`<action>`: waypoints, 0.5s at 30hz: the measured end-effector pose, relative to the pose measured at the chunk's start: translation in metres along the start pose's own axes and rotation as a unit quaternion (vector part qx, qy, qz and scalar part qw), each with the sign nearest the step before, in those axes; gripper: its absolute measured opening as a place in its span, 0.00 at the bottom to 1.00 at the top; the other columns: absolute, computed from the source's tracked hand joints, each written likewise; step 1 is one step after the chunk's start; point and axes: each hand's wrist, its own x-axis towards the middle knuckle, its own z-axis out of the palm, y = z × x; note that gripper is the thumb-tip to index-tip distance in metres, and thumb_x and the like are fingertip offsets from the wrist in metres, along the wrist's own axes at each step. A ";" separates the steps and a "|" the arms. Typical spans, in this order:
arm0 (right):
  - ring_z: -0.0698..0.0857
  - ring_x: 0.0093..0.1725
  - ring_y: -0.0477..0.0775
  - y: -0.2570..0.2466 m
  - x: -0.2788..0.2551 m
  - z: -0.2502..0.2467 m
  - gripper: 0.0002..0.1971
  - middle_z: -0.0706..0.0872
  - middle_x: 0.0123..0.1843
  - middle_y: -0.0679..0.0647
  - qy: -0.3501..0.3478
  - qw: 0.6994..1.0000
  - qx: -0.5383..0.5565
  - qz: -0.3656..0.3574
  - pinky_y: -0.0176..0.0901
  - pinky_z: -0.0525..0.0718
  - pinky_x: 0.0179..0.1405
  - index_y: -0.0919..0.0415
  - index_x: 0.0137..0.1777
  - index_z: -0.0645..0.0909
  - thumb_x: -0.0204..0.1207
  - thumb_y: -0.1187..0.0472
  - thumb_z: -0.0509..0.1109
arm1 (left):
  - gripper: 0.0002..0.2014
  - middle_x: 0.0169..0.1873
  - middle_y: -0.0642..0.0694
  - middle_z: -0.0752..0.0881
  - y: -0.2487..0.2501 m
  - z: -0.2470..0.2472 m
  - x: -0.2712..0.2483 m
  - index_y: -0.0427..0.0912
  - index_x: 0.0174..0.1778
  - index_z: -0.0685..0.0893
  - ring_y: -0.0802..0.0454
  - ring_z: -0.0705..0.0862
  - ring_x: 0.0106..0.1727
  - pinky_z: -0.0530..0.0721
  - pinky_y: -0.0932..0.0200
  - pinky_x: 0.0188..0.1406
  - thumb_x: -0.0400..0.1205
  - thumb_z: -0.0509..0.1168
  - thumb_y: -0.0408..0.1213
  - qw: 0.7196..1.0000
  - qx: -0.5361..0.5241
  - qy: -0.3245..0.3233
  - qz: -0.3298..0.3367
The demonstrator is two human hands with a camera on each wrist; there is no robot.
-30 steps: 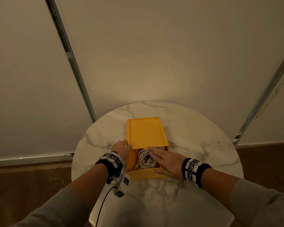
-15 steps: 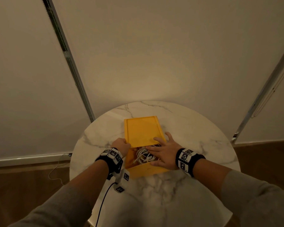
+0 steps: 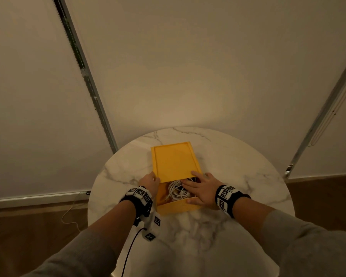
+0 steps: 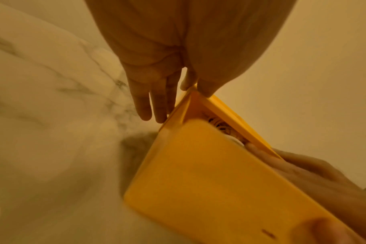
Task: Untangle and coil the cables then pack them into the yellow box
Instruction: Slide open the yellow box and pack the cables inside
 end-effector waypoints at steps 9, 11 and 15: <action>0.55 0.89 0.64 0.001 -0.008 0.020 0.48 0.59 0.89 0.48 0.152 0.980 0.125 0.001 0.69 0.68 0.80 0.55 0.88 0.61 0.80 0.23 0.34 | 0.31 0.87 0.44 0.50 -0.007 0.019 -0.029 0.53 0.86 0.57 0.41 0.55 0.86 0.61 0.46 0.83 0.88 0.54 0.57 0.992 0.065 -0.015 0.108; 0.60 0.88 0.63 0.003 -0.008 0.028 0.44 0.60 0.89 0.54 0.201 0.969 0.144 0.004 0.65 0.67 0.83 0.59 0.88 0.61 0.83 0.27 0.46 | 0.30 0.87 0.46 0.49 -0.008 0.024 -0.037 0.62 0.84 0.59 0.43 0.47 0.87 0.54 0.43 0.85 0.85 0.50 0.65 0.977 0.127 -0.024 0.168; 0.62 0.87 0.61 0.013 -0.013 0.038 0.42 0.60 0.89 0.58 0.220 0.962 0.159 0.028 0.57 0.67 0.83 0.58 0.87 0.63 0.83 0.28 0.54 | 0.31 0.88 0.50 0.48 -0.016 0.028 -0.042 0.66 0.81 0.64 0.45 0.41 0.88 0.54 0.38 0.85 0.82 0.46 0.71 0.968 0.168 -0.027 0.183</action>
